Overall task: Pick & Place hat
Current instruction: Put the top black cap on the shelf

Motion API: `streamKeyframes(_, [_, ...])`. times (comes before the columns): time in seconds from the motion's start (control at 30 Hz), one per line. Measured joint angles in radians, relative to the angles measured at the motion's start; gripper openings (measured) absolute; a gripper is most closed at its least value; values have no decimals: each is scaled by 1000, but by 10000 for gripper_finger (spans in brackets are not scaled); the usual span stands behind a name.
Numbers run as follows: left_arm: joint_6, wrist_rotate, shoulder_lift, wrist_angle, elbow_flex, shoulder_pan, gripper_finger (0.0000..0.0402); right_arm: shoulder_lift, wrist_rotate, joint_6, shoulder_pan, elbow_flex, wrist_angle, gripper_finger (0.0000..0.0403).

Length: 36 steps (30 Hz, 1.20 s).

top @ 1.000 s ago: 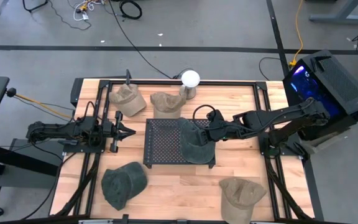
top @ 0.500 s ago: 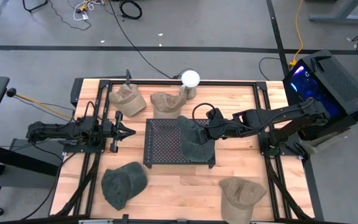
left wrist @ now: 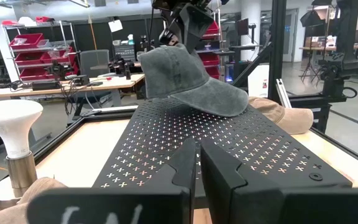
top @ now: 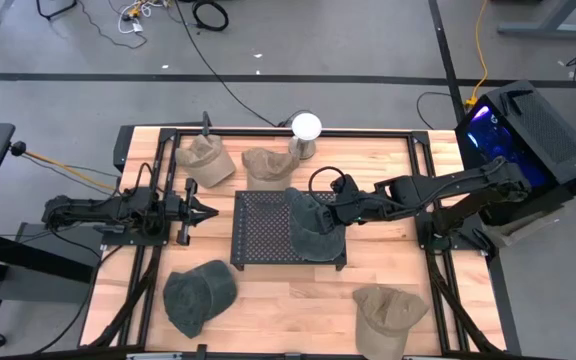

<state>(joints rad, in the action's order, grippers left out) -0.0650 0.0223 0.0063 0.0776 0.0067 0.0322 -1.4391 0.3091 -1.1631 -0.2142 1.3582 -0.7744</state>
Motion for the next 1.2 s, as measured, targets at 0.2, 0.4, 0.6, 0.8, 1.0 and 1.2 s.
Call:
streamKeyframes(0.2, [0, 0, 0, 0, 0, 0, 30, 0, -4, -2, 2, 0, 17, 7])
streamKeyframes(0.4, [0, 0, 0, 0, 0, 0, 30, 0, -6, -2, 3, 0, 22, 18])
streamKeyframes(0.6, [0, 0, 0, 0, 0, 0, 30, 0, -14, 6, 5, 0, 23, 13])
streamKeyframes(0.8, [0, 0, 0, 0, 0, 0, 30, 0, -14, 2, 8, 0, 26, 14])
streamKeyframes(1.0, [0, 0, 0, 0, 0, 0, 30, 0, -13, -2, 9, 0, 27, 20])
streamKeyframes(1.2, [0, 0, 0, 0, 0, 0, 30, 0, -13, 1, 9, 0, 27, 20])
